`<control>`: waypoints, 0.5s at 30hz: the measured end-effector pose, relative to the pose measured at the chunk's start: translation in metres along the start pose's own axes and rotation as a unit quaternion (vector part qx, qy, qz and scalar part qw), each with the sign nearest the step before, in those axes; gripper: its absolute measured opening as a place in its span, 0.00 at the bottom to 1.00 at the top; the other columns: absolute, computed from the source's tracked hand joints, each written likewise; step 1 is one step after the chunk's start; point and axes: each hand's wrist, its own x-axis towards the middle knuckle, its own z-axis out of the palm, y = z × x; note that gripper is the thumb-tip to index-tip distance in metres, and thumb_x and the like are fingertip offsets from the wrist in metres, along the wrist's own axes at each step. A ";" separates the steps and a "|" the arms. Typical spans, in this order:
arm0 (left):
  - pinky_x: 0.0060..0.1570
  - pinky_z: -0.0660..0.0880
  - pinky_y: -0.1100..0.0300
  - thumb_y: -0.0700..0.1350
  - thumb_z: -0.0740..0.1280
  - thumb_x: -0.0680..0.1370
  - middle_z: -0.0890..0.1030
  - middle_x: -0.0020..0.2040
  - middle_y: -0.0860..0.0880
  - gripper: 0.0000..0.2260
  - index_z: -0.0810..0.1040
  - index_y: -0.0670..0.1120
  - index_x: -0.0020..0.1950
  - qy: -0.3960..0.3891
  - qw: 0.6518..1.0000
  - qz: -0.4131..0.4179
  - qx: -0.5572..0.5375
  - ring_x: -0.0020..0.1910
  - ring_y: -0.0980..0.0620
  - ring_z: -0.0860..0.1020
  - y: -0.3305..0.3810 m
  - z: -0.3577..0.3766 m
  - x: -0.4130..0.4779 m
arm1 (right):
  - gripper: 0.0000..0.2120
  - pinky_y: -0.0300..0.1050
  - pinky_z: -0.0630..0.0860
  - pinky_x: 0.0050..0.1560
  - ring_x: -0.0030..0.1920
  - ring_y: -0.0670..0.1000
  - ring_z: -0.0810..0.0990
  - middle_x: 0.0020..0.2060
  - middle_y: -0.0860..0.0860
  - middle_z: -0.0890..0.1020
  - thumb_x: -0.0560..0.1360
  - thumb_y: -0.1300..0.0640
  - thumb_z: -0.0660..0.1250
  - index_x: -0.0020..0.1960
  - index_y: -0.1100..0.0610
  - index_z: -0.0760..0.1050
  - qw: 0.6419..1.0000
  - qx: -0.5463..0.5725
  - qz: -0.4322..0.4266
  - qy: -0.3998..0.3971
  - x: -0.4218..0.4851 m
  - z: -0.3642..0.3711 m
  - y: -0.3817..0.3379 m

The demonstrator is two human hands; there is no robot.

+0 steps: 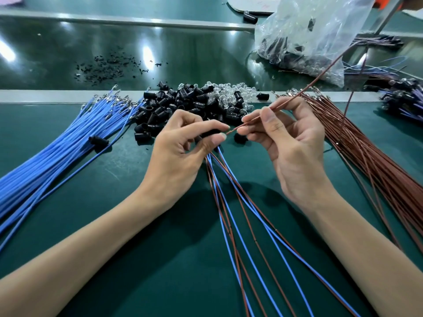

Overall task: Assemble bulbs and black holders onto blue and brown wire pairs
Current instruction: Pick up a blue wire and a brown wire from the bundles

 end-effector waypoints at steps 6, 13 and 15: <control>0.44 0.67 0.67 0.48 0.68 0.73 0.77 0.42 0.54 0.06 0.81 0.52 0.49 0.026 0.993 -0.043 -0.110 0.41 0.60 0.72 -0.003 -0.001 0.002 | 0.05 0.37 0.77 0.40 0.37 0.51 0.84 0.37 0.53 0.84 0.77 0.63 0.62 0.46 0.56 0.68 1.000 -0.021 0.000 0.013 0.001 -0.003 0.002; 0.51 0.71 0.68 0.43 0.61 0.80 0.83 0.41 0.56 0.07 0.79 0.49 0.52 0.018 0.987 -0.041 -0.152 0.46 0.60 0.79 -0.003 0.000 0.001 | 0.06 0.38 0.79 0.39 0.37 0.52 0.85 0.37 0.51 0.85 0.78 0.64 0.62 0.45 0.55 0.68 0.996 -0.081 -0.008 -0.025 -0.006 0.003 0.011; 0.52 0.70 0.67 0.43 0.60 0.80 0.82 0.39 0.57 0.08 0.78 0.50 0.54 0.015 0.989 -0.035 -0.141 0.44 0.59 0.78 -0.003 -0.001 0.001 | 0.06 0.38 0.78 0.39 0.37 0.51 0.85 0.37 0.51 0.85 0.77 0.64 0.63 0.45 0.55 0.68 0.996 -0.085 -0.009 -0.031 -0.007 0.004 0.012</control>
